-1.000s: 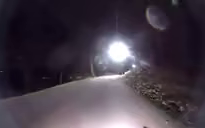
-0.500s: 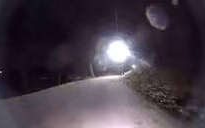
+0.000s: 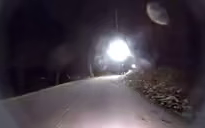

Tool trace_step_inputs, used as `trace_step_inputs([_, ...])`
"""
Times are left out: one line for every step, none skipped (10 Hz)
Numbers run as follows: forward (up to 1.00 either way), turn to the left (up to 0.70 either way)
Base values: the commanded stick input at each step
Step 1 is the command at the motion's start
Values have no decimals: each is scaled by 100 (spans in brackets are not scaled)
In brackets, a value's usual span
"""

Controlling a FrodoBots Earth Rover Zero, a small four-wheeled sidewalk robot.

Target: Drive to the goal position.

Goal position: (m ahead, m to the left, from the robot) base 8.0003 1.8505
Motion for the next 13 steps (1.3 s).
trace_step_inputs([100, 0])
trace_step_inputs([100, 0])
trace_step_inputs([100, 0])
trace_step_inputs([100, 0])
trace_step_inputs([100, 0])
trace_step_inputs([100, 0])
trace_step_inputs([100, 0])
trace_step_inputs([100, 0])
trace_step_inputs([100, 0])
trace_step_inputs([100, 0])
trace_step_inputs([100, 0])
trace_step_inputs([100, 0])
trace_step_inputs([100, 0])
